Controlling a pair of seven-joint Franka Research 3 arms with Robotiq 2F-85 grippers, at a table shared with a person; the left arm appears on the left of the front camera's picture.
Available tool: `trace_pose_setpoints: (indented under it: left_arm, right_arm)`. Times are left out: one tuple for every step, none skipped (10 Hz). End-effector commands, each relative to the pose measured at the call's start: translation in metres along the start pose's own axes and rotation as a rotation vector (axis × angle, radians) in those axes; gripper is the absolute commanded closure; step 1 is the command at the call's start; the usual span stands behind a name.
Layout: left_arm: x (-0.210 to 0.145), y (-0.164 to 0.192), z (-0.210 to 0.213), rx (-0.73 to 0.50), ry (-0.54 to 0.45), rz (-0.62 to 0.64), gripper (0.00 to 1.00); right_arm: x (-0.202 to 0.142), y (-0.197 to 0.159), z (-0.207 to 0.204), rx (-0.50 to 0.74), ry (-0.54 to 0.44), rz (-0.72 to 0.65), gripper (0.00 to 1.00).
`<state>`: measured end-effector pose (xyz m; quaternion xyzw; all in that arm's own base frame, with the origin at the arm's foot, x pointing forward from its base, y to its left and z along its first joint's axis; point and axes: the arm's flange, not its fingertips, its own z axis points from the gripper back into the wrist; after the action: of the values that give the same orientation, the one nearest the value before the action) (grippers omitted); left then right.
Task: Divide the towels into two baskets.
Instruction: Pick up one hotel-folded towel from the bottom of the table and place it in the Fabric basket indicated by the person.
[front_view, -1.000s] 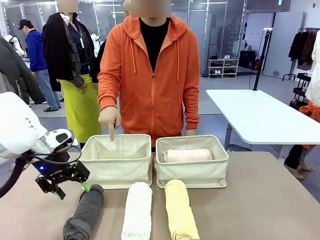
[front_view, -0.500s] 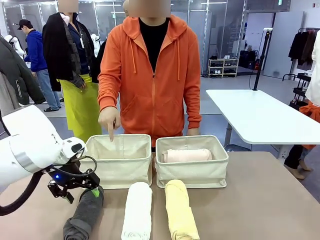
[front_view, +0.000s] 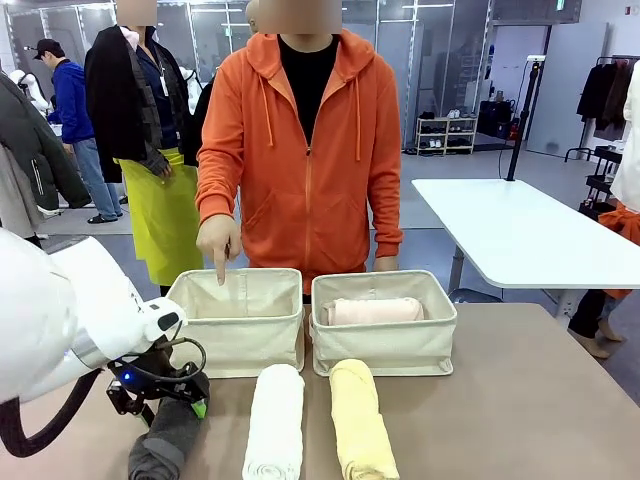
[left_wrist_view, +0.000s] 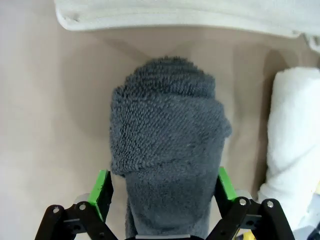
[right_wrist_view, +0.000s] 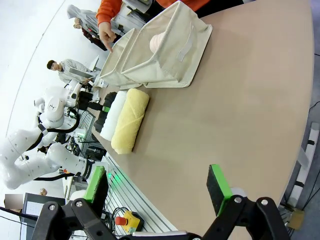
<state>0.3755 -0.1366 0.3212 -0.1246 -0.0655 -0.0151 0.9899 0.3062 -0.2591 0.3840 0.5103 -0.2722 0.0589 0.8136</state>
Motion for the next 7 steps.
trace_pose_setpoints:
  left_arm:
    - [-0.1133,0.0359,0.0003,-0.018,0.041,-0.062,0.00]
    - [-0.1152,0.0361,-0.0008,-0.017,0.077,-0.096,0.00]
    - [-0.1163,0.0365,-0.0016,-0.012,0.091,-0.118,0.14]
    - [-0.1161,0.0368,-0.0017,-0.009,0.091,-0.112,0.20]
    - [-0.1164,0.0363,-0.0004,-0.006,0.090,-0.116,0.34]
    - [-0.1162,0.0356,0.0010,-0.010,0.088,-0.120,0.39]
    - [-0.1157,0.0352,0.0010,-0.013,0.085,-0.118,0.54]
  right_arm:
    - [-0.0013,0.0056,0.0022,-0.004,0.007,-0.020,0.00]
    - [-0.0013,0.0056,0.0022,-0.004,0.007,-0.020,0.00]
    - [-0.0013,0.0056,0.0022,-0.004,0.007,-0.020,0.00]
    - [-0.0013,0.0056,0.0022,-0.004,0.007,-0.020,0.00]
    - [-0.0013,0.0056,0.0022,-0.004,0.007,-0.020,0.00]
    - [-0.0013,0.0056,0.0022,-0.004,0.007,-0.020,0.00]
    - [-0.0013,0.0056,0.0022,-0.004,0.007,-0.020,0.00]
